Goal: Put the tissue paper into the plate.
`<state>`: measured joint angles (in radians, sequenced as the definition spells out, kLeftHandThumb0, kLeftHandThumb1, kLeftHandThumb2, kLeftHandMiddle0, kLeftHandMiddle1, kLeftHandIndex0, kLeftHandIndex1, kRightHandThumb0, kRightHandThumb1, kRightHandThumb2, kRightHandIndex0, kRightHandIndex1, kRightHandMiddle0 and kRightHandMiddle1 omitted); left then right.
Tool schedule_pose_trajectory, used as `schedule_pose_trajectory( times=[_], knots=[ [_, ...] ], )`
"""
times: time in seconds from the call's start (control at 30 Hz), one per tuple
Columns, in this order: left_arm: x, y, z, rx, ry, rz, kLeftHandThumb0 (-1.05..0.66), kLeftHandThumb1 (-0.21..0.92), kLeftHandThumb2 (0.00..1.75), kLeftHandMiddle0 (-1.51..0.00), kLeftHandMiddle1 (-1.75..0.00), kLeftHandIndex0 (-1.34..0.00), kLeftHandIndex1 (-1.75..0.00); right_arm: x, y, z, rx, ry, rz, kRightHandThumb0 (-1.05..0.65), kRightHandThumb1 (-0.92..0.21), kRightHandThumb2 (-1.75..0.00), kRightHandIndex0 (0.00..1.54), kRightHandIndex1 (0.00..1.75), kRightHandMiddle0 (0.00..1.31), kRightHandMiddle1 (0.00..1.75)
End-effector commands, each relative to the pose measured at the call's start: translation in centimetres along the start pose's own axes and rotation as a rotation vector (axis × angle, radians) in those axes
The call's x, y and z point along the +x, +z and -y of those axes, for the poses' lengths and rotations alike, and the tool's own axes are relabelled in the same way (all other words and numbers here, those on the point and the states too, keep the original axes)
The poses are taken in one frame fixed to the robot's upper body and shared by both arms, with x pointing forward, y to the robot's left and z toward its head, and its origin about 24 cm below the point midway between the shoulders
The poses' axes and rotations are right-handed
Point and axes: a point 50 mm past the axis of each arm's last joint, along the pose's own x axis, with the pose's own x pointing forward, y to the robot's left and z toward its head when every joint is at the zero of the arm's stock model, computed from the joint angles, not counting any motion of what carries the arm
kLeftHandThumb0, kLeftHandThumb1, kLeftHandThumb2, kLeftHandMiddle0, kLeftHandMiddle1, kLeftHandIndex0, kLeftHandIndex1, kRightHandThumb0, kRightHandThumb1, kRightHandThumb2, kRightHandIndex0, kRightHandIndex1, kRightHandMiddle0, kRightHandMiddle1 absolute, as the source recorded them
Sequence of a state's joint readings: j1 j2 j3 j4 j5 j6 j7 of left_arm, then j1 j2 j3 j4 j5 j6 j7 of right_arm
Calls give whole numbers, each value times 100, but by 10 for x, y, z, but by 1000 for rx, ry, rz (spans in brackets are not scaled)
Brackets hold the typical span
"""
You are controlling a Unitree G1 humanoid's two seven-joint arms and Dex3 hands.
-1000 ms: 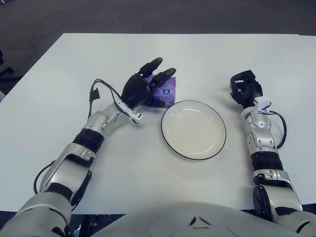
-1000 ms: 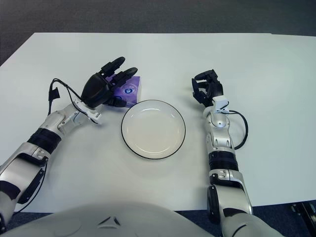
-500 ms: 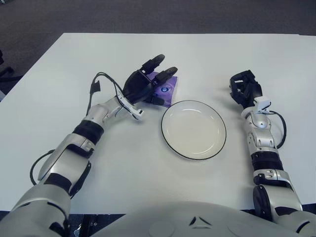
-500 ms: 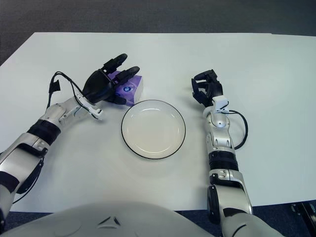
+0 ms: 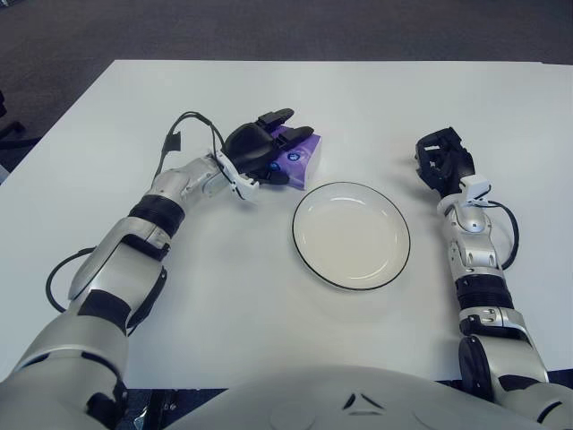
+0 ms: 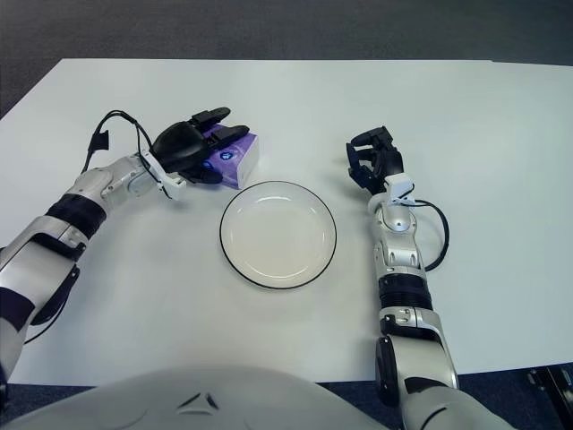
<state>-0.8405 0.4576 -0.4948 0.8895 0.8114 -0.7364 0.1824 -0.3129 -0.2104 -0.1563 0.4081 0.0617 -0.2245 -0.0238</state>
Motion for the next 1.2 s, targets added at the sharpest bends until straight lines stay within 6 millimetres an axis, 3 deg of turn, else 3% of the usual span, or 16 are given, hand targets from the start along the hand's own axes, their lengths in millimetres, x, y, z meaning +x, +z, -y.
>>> schedule_pose_trajectory(
  times=[0.0, 0.2, 0.57, 0.67, 0.73, 0.8, 0.9, 0.93, 0.97, 1.0, 1.03, 1.1, 1.17],
  knots=[
    [0, -10, -1, -66, -57, -50, -105, 92, 84, -23, -2, -25, -1, -45, -59, -8, 44, -7, -238, -36, -88, -51, 72, 175, 30, 169],
    [1, -16, -1, -154, -104, -83, -105, 92, 83, -27, -3, -24, -1, -46, -59, -8, 44, -1, -238, -36, -87, -52, 72, 175, 30, 168],
    [0, -21, 0, -202, -131, -113, -105, 92, 73, -66, -6, -27, -1, -46, -59, -8, 46, 19, -239, -36, -87, -53, 72, 175, 30, 169],
    [1, -21, 0, -202, -128, -113, -100, 92, 68, -76, -11, -35, -5, -47, -58, -8, 46, 24, -240, -36, -86, -53, 72, 175, 30, 169],
    [1, -21, 0, -196, -117, -113, -97, 92, 65, -73, -34, -45, -4, -47, -58, -8, 46, 27, -241, -36, -86, -54, 72, 175, 30, 169],
    [1, -20, 0, -182, -91, -110, -93, 92, 62, -64, -79, -58, -4, -46, -58, -8, 45, 32, -243, -36, -86, -54, 72, 175, 30, 169],
    [1, -18, 1, -157, -35, -103, -88, 92, 60, -58, -125, -70, -8, -46, -58, -9, 42, 40, -248, -36, -85, -57, 72, 175, 29, 170],
    [1, -18, 2, -143, -5, -99, -87, 92, 61, -58, -131, -72, -9, -46, -58, -9, 40, 42, -250, -36, -85, -57, 72, 175, 29, 170],
    [1, -17, 2, -126, 28, -93, -80, 92, 58, -57, -143, -70, -30, -46, -58, -9, 38, 45, -252, -36, -84, -58, 72, 175, 29, 171],
    [0, -16, 2, -114, 49, -88, -64, 92, 48, -58, -152, -60, -73, -46, -58, -9, 36, 47, -253, -36, -84, -58, 72, 175, 29, 171],
    [0, -15, 2, -100, 72, -83, -54, 92, 43, -59, -158, -53, -102, -46, -58, -9, 34, 50, -255, -36, -84, -59, 72, 175, 29, 171],
    [0, -15, 2, -83, 92, -78, -45, 92, 37, -60, -163, -47, -126, -46, -58, -9, 33, 52, -257, -36, -84, -59, 72, 175, 29, 171],
    [0, -15, 2, -66, 108, -75, -40, 92, 34, -62, -164, -45, -139, -46, -58, -9, 30, 54, -259, -36, -84, -59, 72, 175, 29, 171]
  ],
)
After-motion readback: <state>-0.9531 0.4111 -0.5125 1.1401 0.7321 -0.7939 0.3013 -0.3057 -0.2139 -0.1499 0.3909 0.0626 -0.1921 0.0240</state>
